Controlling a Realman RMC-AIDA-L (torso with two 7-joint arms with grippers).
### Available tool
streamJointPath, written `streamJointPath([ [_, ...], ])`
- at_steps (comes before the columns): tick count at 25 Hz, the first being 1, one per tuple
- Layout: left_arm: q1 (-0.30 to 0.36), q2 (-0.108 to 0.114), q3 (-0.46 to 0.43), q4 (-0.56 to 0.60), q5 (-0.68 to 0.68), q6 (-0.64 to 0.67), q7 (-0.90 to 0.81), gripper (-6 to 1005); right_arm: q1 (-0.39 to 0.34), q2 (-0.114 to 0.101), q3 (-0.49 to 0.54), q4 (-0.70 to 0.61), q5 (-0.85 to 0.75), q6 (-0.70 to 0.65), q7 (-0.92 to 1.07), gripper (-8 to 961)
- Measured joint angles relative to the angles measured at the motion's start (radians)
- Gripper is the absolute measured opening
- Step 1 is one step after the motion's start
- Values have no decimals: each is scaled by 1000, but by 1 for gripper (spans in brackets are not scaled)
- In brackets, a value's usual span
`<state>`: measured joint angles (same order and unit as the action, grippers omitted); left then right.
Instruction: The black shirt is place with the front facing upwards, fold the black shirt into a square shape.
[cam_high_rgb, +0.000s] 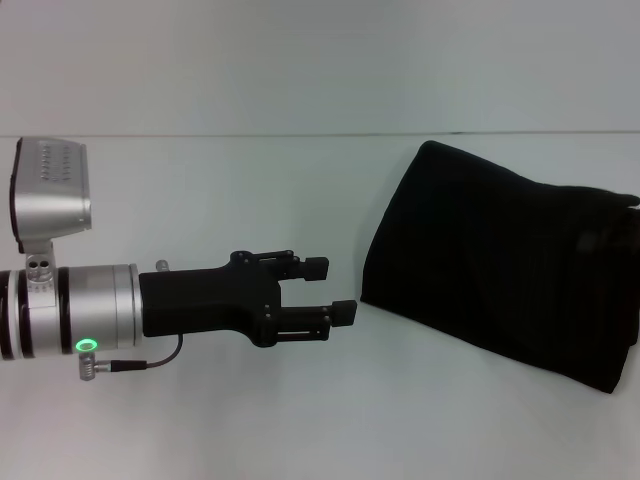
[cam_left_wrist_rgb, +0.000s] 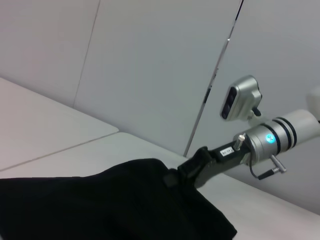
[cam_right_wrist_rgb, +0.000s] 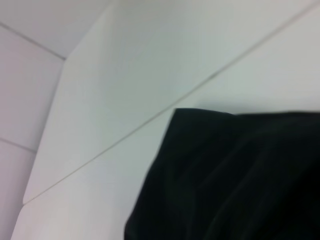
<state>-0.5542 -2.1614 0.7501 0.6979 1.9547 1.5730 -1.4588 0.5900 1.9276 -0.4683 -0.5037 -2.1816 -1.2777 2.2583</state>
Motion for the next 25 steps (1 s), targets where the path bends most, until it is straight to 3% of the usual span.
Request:
streamJointPath([
  [8,2,0,0,0,-1,1,0,757,-5,11,-3,-97,0,-25,-47,59],
  [25,0,0,0,0,0,1,-9,758,-32,13,-3,-53,-36,84,-38,54],
])
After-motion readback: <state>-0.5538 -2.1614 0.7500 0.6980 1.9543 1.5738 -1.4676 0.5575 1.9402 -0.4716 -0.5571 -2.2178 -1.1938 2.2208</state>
